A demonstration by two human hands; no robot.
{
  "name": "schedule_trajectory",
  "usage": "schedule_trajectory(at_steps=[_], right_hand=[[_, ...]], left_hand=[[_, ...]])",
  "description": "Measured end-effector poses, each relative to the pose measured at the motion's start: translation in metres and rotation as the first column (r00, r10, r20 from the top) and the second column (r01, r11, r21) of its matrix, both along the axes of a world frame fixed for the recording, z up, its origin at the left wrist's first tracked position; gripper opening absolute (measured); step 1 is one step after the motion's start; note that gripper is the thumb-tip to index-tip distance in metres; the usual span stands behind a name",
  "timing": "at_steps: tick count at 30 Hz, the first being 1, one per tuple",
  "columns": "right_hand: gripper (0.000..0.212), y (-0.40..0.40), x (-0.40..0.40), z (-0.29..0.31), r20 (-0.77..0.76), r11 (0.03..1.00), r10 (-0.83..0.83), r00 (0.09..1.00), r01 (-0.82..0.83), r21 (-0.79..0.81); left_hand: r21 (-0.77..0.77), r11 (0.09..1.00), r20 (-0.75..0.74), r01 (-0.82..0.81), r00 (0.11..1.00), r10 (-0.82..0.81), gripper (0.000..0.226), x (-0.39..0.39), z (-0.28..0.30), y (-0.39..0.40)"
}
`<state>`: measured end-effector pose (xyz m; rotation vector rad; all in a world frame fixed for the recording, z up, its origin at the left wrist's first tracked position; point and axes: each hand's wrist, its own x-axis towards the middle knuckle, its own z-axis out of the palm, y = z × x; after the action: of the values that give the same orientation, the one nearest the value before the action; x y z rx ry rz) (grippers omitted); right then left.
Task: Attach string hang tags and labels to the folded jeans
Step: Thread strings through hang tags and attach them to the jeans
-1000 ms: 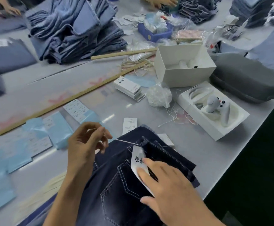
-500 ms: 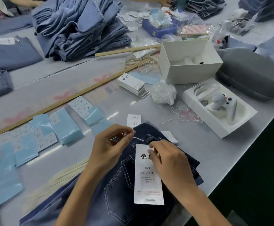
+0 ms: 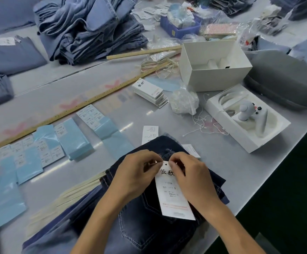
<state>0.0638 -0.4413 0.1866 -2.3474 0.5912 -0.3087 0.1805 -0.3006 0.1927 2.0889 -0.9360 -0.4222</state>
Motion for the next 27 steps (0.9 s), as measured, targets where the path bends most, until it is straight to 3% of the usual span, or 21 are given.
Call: schedule_trajectory(at_steps=[2, 5, 8, 13, 27], right_hand=[[0.004, -0.003, -0.005, 0.003, 0.063, 0.979, -0.038, 0.997, 0.025, 0.204], [0.011, -0.005, -0.014, 0.009, 0.090, 0.870, -0.096, 0.991, 0.040, 0.492], [0.013, -0.007, -0.018, 0.013, 0.063, 0.759, -0.155, 0.986, 0.078, 0.646], [0.015, -0.009, -0.016, 0.017, 0.039, 0.676, -0.203, 0.978, 0.110, 0.729], [0.018, -0.007, -0.013, 0.014, 0.010, 0.679, -0.179, 0.984, 0.116, 0.725]], left_hand=[[0.005, 1.000, 0.037, 0.015, 0.999, -0.015, 0.006, -0.002, 0.002, -0.001], [0.016, 0.999, 0.094, 0.037, 0.995, -0.039, 0.005, -0.007, 0.006, -0.002], [0.000, 0.999, 0.120, 0.039, 0.992, -0.039, 0.004, -0.011, 0.009, -0.004], [-0.016, 0.999, 0.121, 0.043, 0.992, -0.040, 0.005, -0.015, 0.009, -0.007], [0.021, 0.998, 0.163, 0.050, 0.985, -0.053, 0.005, -0.016, 0.003, -0.013]])
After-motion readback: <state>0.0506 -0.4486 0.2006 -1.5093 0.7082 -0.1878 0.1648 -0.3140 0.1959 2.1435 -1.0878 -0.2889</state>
